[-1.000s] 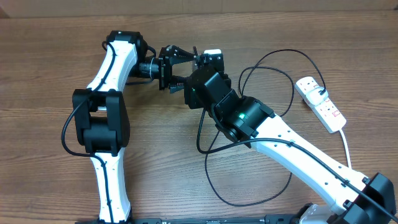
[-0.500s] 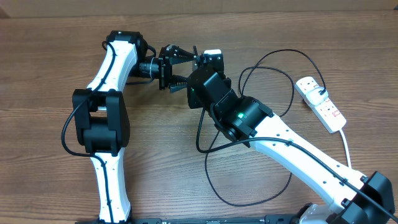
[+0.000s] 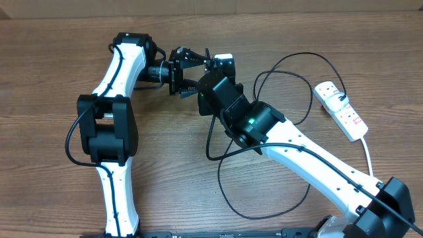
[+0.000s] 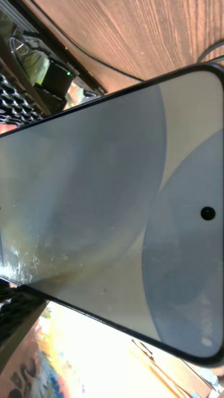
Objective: Plug charger to phone and switch on socket
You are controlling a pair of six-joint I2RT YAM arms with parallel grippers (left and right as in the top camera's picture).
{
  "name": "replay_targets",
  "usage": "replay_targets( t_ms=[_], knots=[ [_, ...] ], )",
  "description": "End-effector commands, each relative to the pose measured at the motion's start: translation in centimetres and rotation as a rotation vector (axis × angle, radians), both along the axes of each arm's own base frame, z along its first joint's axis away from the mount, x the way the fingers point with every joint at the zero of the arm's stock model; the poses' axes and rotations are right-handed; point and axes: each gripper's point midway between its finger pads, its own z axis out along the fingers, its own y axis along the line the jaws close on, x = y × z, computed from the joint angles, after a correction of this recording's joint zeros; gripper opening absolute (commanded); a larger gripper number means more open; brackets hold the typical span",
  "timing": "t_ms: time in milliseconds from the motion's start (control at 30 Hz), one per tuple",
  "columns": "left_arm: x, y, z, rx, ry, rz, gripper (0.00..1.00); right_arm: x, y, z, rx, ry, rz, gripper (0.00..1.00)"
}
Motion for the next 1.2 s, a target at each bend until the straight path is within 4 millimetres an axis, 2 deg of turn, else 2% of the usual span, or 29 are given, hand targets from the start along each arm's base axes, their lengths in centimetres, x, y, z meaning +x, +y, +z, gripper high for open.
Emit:
replay_targets(
  t_ms=[0, 1167],
  knots=[
    [0.45, -0.30, 0.85, -0.038, -0.051, 0.004, 0.70, 0.39, 0.41, 1.40, 0.021, -0.031, -0.004, 0.40],
    [0.38, -0.44, 0.92, -0.041, -0.044, 0.002, 0.70, 0.28, 0.31, 1.11, 0.016, -0.020, -0.006, 0.26]
  ],
)
